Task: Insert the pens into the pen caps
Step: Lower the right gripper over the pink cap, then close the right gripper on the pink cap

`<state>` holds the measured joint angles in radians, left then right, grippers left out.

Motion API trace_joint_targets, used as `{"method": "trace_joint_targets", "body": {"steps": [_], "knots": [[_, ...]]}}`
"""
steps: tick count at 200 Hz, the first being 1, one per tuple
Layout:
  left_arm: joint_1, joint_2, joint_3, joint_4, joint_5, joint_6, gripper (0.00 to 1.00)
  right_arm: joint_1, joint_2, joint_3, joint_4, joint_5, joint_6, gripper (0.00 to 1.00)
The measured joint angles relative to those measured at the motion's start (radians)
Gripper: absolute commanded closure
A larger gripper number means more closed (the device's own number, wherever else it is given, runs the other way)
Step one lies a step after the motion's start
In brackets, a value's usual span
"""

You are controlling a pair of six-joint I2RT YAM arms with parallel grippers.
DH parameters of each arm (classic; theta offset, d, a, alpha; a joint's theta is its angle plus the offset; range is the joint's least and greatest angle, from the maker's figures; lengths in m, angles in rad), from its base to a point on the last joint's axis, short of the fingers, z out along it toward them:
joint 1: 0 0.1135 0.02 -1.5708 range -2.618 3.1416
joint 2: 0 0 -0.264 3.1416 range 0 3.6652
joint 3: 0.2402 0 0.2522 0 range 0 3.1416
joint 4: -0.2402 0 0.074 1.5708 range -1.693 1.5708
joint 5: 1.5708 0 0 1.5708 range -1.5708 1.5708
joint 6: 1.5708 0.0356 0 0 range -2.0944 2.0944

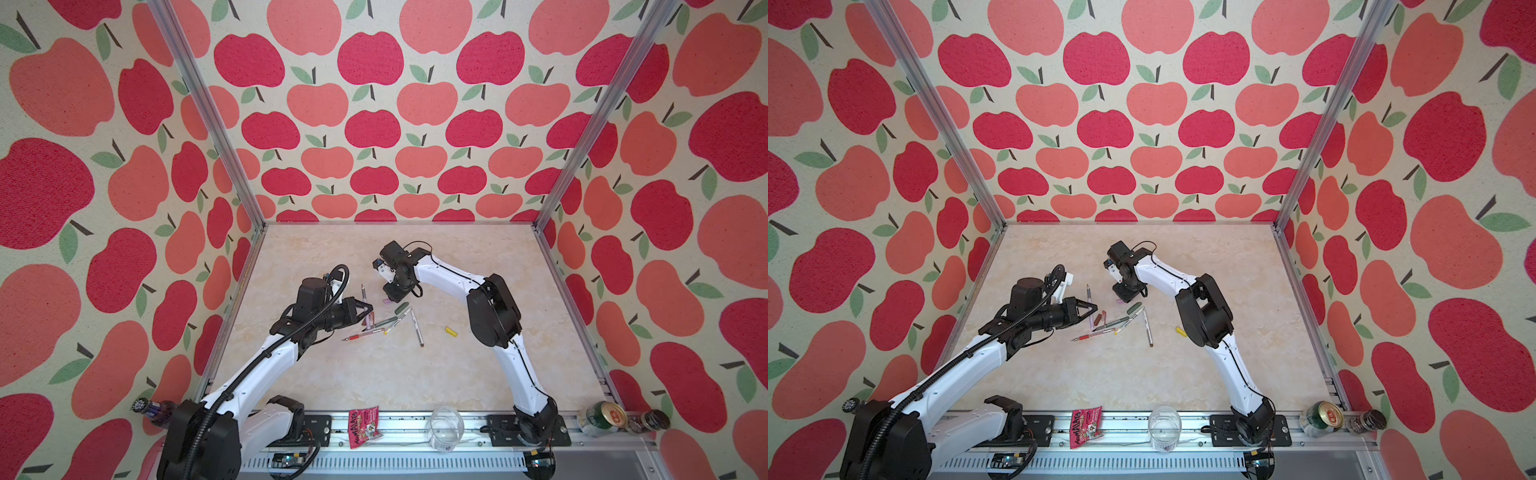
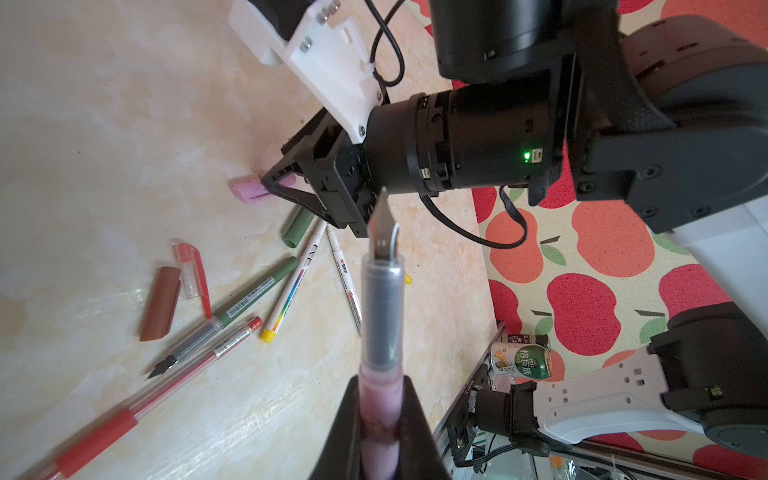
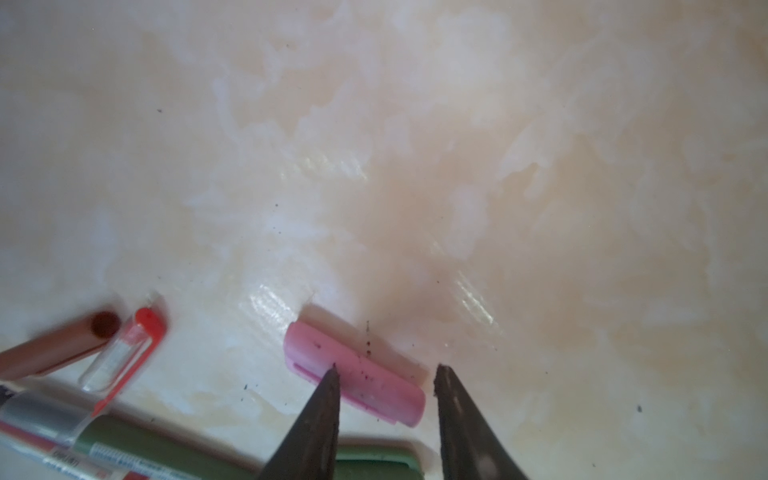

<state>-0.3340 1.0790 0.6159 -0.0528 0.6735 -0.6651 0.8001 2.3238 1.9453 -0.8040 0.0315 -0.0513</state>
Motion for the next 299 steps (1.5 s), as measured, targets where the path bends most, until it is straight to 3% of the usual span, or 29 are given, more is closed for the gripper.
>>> {"method": "trace_joint_targets", "body": {"steps": [109,165,235,299], "knots": [[-0.004,0.000,0.000,0.006,0.000,-0.001,1.00,0.039,-0.042,-0.087,0.081,-0.031,-0.064,0.41],[-0.004,-0.006,0.000,0.006,0.000,-0.001,1.00,0.044,-0.013,-0.026,0.061,-0.018,-0.114,0.41],[-0.004,-0.013,-0.001,0.006,0.000,-0.003,1.00,0.044,0.026,0.001,0.028,-0.014,-0.124,0.48],[-0.004,-0.019,-0.002,0.011,0.000,-0.003,1.00,0.044,-0.005,-0.059,0.061,-0.025,-0.106,0.67]]}}
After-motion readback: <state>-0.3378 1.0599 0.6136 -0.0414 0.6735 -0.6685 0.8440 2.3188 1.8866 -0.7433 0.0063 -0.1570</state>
